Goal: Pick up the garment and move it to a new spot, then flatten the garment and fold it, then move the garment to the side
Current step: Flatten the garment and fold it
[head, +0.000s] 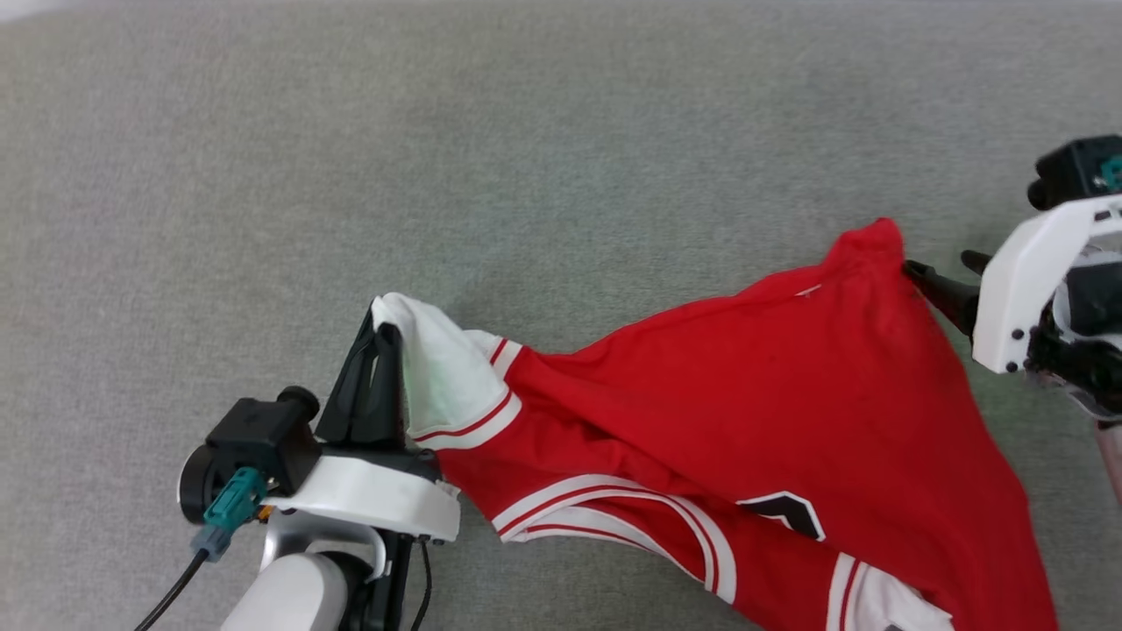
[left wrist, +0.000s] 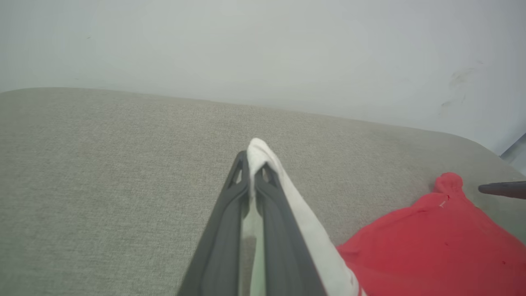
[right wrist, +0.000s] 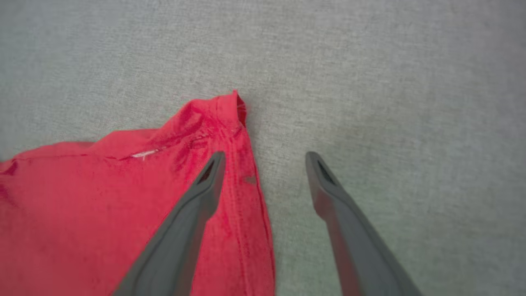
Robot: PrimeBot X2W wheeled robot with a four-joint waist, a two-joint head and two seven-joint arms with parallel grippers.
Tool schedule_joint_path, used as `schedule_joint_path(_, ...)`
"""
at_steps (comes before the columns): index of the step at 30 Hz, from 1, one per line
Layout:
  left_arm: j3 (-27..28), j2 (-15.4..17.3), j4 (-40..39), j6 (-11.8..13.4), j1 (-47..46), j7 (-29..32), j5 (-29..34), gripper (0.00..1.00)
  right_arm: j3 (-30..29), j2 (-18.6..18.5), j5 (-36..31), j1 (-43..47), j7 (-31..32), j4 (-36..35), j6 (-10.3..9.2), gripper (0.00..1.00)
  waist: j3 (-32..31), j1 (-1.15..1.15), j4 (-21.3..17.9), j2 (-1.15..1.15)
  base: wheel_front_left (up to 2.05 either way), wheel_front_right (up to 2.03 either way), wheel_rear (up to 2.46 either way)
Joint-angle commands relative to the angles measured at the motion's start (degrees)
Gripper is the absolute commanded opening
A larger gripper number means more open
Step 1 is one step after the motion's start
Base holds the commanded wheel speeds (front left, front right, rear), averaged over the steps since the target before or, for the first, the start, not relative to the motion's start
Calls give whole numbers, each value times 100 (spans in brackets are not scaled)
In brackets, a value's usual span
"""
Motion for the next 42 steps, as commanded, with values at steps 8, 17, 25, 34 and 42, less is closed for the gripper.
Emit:
schedule_joint_path(8,-197,-176,172,-162,-463,-108,89,0,494,138,225,-556,998,666,-4,100,519,0,439,0,0,0,0)
schedule_joint_path(17,-126,-268,473,-192,-447,-296,-52,0,690,247,393,-490,941,886,4,0,385,0,469,0,0,0,0)
schedule_joint_path(25,337,159,435,-148,-735,-290,-75,0,682,124,188,-591,-285,277,-4,0,-175,0,118,0,0,0,0)
schedule_joint_path(34,856,496,796,-428,-1865,-157,-346,0,179,467,-208,-718,-1559,0,-4,0,-702,0,-342,0,0,0,0)
schedule_joint_path(42,798,489,1718,-814,-3641,-7,-304,0,-223,732,-484,-1441,-2083,-4,-4,0,-586,0,-515,0,0,0,0)
